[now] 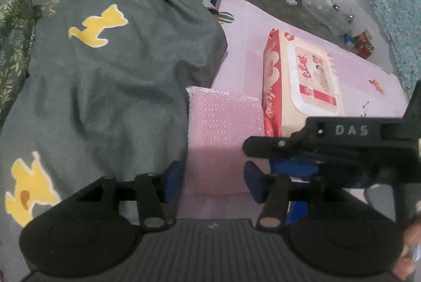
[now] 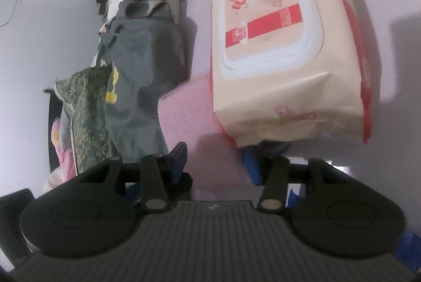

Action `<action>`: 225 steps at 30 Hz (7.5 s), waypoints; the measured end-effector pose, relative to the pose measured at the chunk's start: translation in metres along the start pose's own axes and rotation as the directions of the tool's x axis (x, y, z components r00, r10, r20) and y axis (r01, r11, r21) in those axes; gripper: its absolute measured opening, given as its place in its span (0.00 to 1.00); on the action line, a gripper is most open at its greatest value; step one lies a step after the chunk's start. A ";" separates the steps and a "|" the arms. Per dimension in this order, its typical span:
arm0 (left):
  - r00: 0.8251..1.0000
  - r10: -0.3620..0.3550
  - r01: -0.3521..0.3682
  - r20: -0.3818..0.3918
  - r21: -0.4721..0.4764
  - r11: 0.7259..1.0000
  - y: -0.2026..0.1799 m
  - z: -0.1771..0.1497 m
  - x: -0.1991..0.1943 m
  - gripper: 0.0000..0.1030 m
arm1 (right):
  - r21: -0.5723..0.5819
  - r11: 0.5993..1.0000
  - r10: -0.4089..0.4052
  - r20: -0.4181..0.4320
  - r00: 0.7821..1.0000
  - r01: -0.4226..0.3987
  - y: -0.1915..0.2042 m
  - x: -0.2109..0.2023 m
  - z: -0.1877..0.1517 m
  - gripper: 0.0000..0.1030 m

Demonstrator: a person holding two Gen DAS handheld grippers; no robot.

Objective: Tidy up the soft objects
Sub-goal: 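Reach the right gripper to the pink sponge pad and lift it, then carry the pink sponge pad with the right gripper into the cardboard box and release, then move the right gripper back over the bed toward the blue-and-white wipes pack, then grasp the blue-and-white wipes pack with the right gripper and lift it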

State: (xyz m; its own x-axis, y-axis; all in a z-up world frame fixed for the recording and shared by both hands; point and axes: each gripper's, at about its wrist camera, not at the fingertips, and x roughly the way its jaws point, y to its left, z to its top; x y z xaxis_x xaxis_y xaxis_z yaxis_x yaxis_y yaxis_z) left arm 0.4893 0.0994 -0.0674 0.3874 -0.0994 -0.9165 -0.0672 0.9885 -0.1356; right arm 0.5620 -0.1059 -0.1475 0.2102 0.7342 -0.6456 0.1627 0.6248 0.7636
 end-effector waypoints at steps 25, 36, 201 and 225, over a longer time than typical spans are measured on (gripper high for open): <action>0.992 -0.005 0.002 0.122 0.026 1.000 -0.027 -0.031 -0.101 0.47 | -0.079 0.994 0.075 0.051 0.996 -0.071 0.042 -0.071 -0.044 0.37; 0.973 -0.103 0.073 0.206 0.149 0.986 -0.117 -0.092 -0.182 0.47 | -0.146 0.985 0.112 0.163 0.980 -0.088 0.031 -0.208 -0.106 0.37; 0.919 -0.349 0.351 0.185 0.025 0.936 -0.068 -0.199 -0.135 0.65 | -0.404 0.895 -0.161 0.110 0.981 0.192 0.026 -0.208 -0.164 0.50; 0.985 -0.172 0.173 -0.018 0.068 0.983 -0.126 -0.120 -0.010 0.63 | -0.198 0.963 -0.201 -0.071 0.977 0.184 -0.067 -0.108 -0.040 0.50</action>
State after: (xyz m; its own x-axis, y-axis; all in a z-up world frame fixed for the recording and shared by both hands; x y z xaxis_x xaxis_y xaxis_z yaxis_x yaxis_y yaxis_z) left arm 0.3838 -0.0378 -0.0861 0.3768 -0.2701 -0.8861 0.0638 0.9619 -0.2660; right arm 0.4897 -0.2158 -0.1295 0.1043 0.6106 -0.7850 0.0047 0.7890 0.6144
